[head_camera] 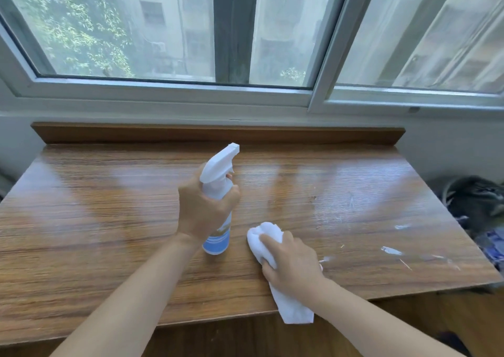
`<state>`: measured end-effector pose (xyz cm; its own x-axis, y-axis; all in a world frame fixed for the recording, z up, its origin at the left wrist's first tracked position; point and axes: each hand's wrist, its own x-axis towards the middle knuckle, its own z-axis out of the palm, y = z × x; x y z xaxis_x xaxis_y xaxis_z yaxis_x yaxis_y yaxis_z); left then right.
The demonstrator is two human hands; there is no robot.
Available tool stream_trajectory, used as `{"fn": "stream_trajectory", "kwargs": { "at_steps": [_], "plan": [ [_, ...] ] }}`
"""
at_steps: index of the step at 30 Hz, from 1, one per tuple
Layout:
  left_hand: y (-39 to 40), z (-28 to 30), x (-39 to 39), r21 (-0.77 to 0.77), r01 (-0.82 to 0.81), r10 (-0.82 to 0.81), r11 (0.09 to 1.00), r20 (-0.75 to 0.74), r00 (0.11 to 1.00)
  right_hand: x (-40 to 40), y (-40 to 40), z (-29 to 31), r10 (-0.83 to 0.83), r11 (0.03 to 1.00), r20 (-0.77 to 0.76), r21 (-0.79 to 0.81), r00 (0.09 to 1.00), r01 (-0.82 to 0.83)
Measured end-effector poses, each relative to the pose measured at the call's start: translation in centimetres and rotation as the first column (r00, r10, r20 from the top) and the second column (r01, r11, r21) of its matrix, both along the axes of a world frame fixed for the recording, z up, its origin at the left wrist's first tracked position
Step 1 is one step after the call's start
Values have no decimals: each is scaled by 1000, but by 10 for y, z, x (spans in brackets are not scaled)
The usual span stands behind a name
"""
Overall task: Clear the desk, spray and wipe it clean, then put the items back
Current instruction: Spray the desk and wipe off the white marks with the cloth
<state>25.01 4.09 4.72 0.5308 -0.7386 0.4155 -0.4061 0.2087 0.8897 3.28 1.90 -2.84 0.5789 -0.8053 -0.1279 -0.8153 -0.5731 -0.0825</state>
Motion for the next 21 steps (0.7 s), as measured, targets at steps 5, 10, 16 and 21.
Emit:
{"fn": "stream_trajectory", "kwargs": {
  "at_steps": [5,10,16,21],
  "plan": [
    [-12,-4,-1,26,17,-18,1000,23,1000,3,-26,-3,-73,997,29,-27,997,74],
    [-17,-5,-7,88,6,-7,996,17,1000,28,-101,3,-280,960,75,12,957,280],
    [-20,-8,-9,88,-16,16,996,-2,1000,42,-130,6,-333,942,67,73,941,328],
    [-20,-16,-8,41,-30,27,999,66,997,18,-76,4,-107,993,51,57,993,104]
  ]
}}
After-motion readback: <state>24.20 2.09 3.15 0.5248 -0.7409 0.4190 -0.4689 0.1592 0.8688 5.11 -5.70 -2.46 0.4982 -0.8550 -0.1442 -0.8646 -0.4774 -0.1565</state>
